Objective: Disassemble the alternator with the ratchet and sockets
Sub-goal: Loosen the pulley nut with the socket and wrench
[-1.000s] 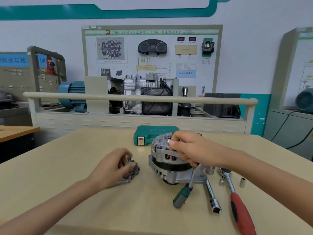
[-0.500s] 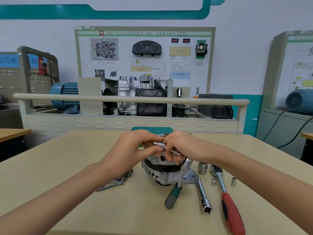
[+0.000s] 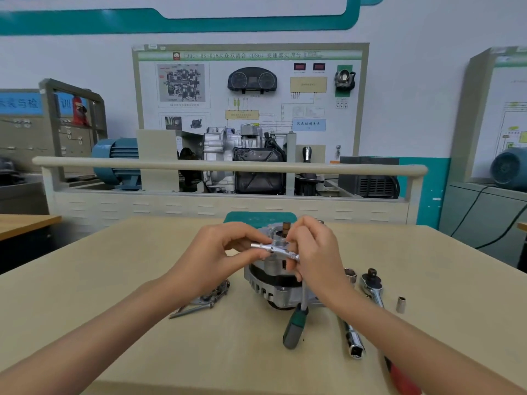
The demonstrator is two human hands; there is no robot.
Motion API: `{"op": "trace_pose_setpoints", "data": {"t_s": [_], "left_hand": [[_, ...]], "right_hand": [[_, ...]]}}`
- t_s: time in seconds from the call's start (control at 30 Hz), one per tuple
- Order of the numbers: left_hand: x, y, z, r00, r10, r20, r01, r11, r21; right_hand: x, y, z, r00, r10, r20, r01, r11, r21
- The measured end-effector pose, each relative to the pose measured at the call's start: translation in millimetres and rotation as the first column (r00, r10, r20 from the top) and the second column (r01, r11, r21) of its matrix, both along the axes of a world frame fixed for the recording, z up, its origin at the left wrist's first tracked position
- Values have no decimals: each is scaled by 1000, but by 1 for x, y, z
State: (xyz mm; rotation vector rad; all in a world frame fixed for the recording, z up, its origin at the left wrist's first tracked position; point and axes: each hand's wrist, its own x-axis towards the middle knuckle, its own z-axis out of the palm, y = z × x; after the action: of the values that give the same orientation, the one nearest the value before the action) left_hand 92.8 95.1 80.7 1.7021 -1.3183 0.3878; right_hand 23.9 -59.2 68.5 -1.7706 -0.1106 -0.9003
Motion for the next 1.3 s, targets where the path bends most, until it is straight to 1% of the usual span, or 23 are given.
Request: {"op": "trace_pose_setpoints", "data": {"t_s": [0.13,0.2,0.27,0.33,0.4,0.43,0.5,0.57,0.6,0.7,0.73,0.77,0.8,0.83,0.87,0.9,0.93,1.0,1.03,1.1,1.17,1.23,1.3], "left_hand": [[1,4,5,991,5,134,-12,998,55],[2,4,6,979,10,203,-23,998,63],[1,5,6,960,2,280,-29,995,92],[2,5,6,960,19,280,-48,994,99],[0,7,6,975,53,216,-75,993,94],[0,7,6,975,67,212,-94,988,121],[-3,2,6,956,74,284,-149,956,254],[-9,-6,3,933,75,351,-207,911,356],[-11,-9,3,938,89,336,-223,896,384],[-15,-12,3,980,72,185,-151,876,459],[-15,-11,3,984,59,167,-132,871,473],[-15,-11,2,982,58,181,-140,863,486],[-16,-12,1,966,69,248,-189,845,500],[-17,-12,-2,933,90,348,-267,822,504],[-18,-14,-5,889,121,442,-349,804,482],[-18,-14,-9,855,157,495,-398,810,430],[-17,-15,-13,846,185,499,-403,835,374],[-15,-15,-17,892,210,400,-342,892,294],[-13,-16,-18,927,201,318,-286,925,251],[-10,-19,-21,964,178,196,-209,966,153],[-9,-25,-19,965,174,197,-198,974,110],[-10,-32,-16,966,159,203,-184,977,108],[-11,-39,-11,978,130,166,-146,985,88]], "right_hand": [[2,3,3,999,-23,-30,20,996,-93],[2,3,4,999,-27,-27,24,992,-120],[2,5,4,999,-47,-13,43,982,-185],[3,6,7,998,-56,10,57,973,-224],[3,6,10,1000,-26,10,27,975,-222],[4,6,13,1000,-4,1,4,974,-227],[5,7,15,999,23,-36,-32,958,-286],[5,10,14,998,3,-61,-26,921,-388],[6,11,12,998,-10,-62,-16,915,-403],[6,15,9,997,-64,-43,48,952,-301],[6,16,9,994,-106,-22,94,950,-296],[5,16,9,990,-143,0,136,940,-315],[6,16,9,986,-168,22,165,926,-341],[6,17,10,983,-182,34,182,917,-355],[6,16,11,982,-187,38,189,917,-351],[6,15,13,983,-181,35,182,925,-332],[5,12,15,987,-160,26,161,941,-296],[1,6,19,998,-40,-46,32,987,-158],[-2,2,21,992,40,-121,-51,994,-94],[-7,-7,22,945,137,-297,-158,986,-46],[-13,-16,24,868,266,-419,-275,961,40],[-19,-26,29,806,384,-449,-364,922,134],[-23,-35,34,791,415,-450,-368,910,191]]}}
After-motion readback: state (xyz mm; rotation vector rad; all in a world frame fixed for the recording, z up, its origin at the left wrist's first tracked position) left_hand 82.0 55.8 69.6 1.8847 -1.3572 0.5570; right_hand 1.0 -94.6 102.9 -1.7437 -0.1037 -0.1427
